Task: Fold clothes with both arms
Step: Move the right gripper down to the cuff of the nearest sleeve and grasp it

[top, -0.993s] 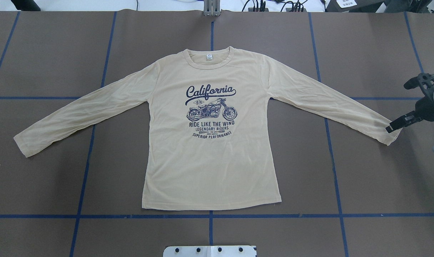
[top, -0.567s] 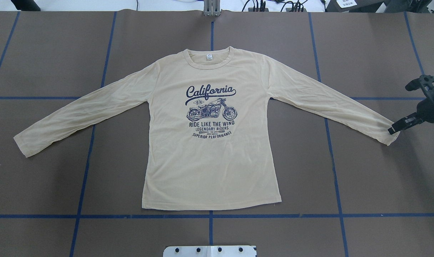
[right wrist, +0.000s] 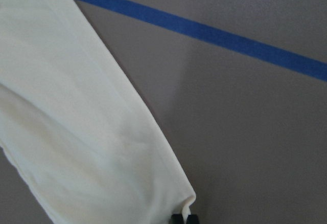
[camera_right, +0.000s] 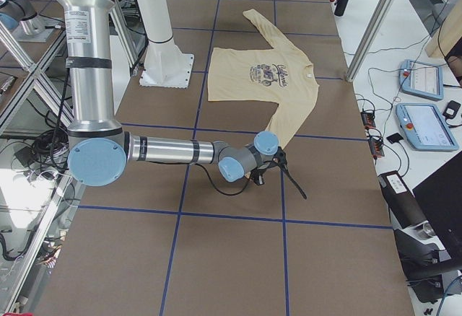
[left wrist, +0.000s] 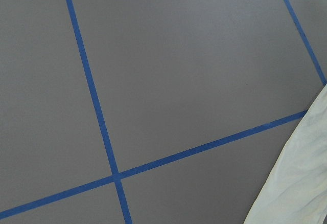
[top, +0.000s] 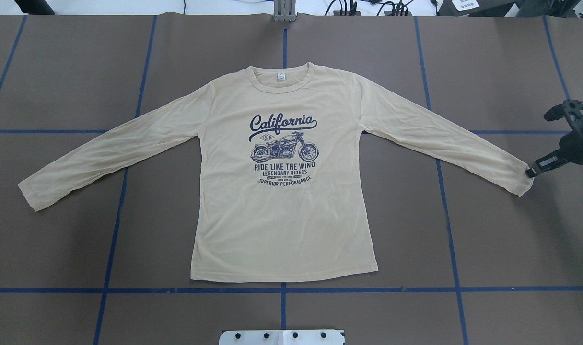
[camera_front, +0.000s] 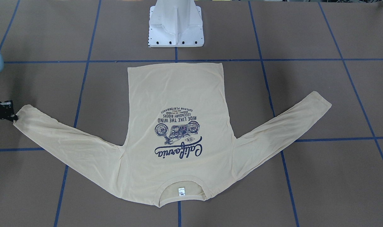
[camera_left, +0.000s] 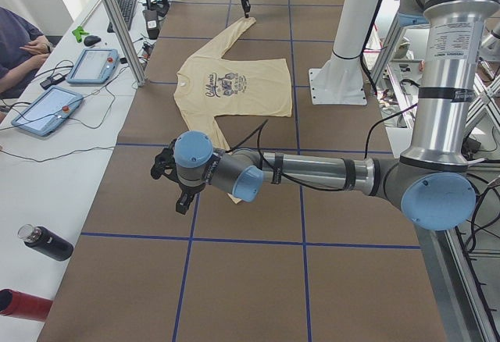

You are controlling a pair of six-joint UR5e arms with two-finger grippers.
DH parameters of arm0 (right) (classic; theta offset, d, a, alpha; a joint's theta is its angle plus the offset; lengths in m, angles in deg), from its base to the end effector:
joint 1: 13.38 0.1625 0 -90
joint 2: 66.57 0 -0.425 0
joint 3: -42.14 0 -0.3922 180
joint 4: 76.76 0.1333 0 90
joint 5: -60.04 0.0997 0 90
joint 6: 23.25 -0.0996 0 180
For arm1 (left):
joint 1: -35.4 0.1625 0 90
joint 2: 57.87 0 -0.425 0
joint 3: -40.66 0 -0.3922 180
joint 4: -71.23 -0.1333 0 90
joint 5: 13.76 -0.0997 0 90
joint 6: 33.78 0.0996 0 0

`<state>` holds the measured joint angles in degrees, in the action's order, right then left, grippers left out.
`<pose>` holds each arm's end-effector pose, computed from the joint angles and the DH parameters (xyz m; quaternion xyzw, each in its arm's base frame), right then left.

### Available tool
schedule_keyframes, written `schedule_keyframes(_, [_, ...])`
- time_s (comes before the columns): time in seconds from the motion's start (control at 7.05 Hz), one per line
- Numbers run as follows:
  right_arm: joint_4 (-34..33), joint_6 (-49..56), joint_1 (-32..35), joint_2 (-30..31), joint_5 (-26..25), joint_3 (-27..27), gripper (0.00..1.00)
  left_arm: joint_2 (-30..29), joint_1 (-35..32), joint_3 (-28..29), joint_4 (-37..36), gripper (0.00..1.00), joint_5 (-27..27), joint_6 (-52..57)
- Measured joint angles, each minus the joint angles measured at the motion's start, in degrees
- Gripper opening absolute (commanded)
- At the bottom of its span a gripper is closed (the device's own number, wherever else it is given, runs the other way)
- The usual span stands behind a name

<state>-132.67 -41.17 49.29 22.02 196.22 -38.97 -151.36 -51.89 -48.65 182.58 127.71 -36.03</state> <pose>-0.1839 -0.4896 0.6554 0.0486 -0.4337 -0.1634 0.8848 -0.0301 -0.5360 0.5834 0.1699 0.4324 0.0944 0.8805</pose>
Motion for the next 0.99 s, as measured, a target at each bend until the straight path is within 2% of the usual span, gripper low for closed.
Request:
schedule_keyframes(0.28, [-0.13,-1.94,0.11,-0.01,1.02,-1.53,0.0,-0.03,0.0,0.34,0.02,1.0,0.07,-0.03])
schedule_keyframes(0.57, [0.22,-11.93,0.65,-0.88,6.65,-5.28,0.0,-0.08,0.0,0.43,0.02,1.0,0.25,-0.19])
schedule_keyframes(0.99, [0.32,-26.09,1.21,-8.77,12.86,-9.08,0.0,-0.64,0.01,1.31,0.02,1.0,0.45,-1.3])
